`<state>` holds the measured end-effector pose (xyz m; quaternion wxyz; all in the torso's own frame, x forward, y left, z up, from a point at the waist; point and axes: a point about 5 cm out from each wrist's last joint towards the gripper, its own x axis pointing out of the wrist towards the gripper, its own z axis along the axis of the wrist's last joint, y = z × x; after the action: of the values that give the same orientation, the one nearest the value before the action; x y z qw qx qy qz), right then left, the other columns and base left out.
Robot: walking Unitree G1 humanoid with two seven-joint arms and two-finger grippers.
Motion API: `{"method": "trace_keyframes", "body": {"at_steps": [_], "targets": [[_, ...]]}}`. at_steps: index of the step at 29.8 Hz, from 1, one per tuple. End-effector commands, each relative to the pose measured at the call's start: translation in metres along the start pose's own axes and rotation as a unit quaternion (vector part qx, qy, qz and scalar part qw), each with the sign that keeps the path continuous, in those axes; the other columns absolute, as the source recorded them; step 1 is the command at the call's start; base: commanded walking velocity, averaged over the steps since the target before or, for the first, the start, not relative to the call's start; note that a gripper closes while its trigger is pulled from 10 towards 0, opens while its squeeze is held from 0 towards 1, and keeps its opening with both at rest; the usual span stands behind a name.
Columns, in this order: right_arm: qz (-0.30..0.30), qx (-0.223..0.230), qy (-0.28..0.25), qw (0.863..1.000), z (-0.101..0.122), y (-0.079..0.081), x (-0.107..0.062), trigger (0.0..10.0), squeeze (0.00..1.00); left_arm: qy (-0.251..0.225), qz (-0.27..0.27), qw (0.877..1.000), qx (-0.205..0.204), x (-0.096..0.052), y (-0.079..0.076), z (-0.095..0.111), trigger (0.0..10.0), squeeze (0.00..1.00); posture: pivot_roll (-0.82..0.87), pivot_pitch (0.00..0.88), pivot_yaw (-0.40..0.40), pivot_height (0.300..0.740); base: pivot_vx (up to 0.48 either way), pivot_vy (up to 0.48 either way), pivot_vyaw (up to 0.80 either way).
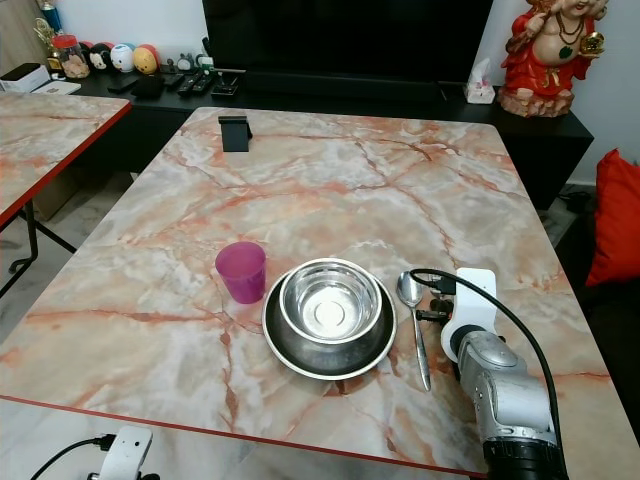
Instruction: Setting the table
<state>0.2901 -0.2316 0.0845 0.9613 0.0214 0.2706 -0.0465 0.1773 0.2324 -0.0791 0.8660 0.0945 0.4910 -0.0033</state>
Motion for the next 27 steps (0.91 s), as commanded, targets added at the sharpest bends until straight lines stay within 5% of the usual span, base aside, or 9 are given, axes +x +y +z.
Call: {"method": "trace_keyframes", "body": {"at_steps": [1, 27], "targets": [[-0.004, -0.001, -0.001, 1.000, 0.0000, -0.0015, 0.0002, 10.0, 0.16, 0.005, 0.001, 1.000, -0.001, -0.0004, 0.0016, -0.0019, 10.0, 0.00, -0.03, 0.000, -0.011, 0.731, 0.000, 0.000, 0.00], [-0.003, 0.000, -0.002, 1.000, -0.0013, 0.0011, 0.0010, 10.0, 0.18, 0.005, 0.001, 1.000, 0.002, -0.0004, 0.0024, -0.0015, 10.0, 0.00, -0.03, 0.000, -0.004, 0.731, 0.000, 0.000, 0.00]]}}
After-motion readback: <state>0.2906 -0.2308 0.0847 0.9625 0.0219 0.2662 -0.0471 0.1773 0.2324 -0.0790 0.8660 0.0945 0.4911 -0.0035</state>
